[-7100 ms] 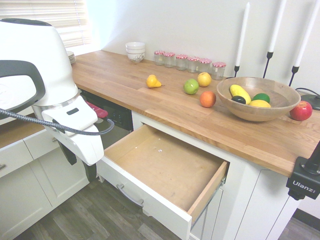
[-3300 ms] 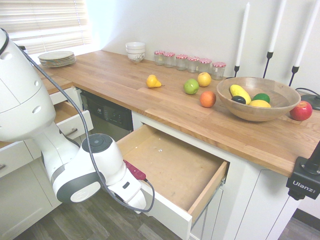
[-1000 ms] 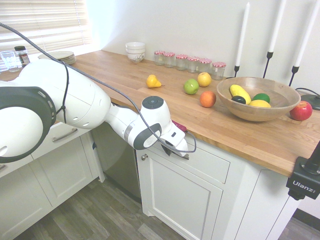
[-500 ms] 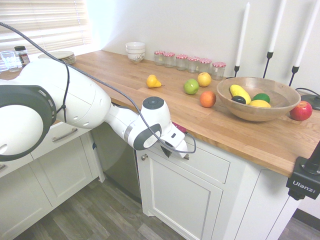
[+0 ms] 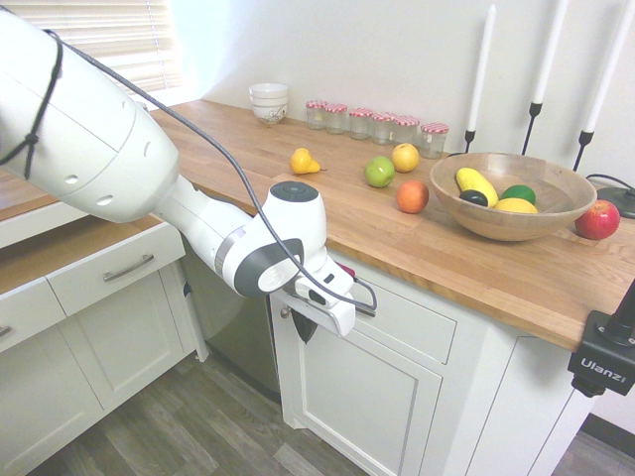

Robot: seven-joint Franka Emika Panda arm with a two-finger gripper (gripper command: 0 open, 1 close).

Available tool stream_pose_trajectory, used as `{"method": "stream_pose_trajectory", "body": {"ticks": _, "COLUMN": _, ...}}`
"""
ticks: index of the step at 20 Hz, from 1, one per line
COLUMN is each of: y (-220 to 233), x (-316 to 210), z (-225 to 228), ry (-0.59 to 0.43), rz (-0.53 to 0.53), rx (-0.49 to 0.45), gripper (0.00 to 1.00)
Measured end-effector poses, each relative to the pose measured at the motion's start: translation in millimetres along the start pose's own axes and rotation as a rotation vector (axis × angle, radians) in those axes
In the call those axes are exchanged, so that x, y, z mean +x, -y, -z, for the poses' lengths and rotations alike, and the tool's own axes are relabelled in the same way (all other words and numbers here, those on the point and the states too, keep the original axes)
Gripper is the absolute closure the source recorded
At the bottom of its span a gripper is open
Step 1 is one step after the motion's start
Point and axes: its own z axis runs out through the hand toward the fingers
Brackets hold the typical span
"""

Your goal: Close the drawer

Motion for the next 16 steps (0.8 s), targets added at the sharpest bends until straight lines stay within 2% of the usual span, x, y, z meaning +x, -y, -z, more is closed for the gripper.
{"method": "stream_pose_trajectory", "body": {"ticks": 3, "y": -45, "x": -5, "z": 30, "ry": 0.015, "rz": 0.015, "rx": -0.038, "gripper": 1.0}}
{"method": "stream_pose_trajectory", "body": {"ticks": 8, "y": -115, "x": -27, "z": 85, "ry": 0.016, "rz": 0.032, "rx": -0.032, "gripper": 1.0}}
{"method": "stream_pose_trajectory", "body": {"ticks": 15, "y": -201, "x": -99, "z": 129, "ry": 0.033, "rz": 0.04, "rx": -0.017, "gripper": 1.0}}
{"method": "stream_pose_trajectory", "body": {"ticks": 16, "y": -209, "x": -111, "z": 133, "ry": 0.032, "rz": 0.043, "rx": -0.015, "gripper": 0.0}}
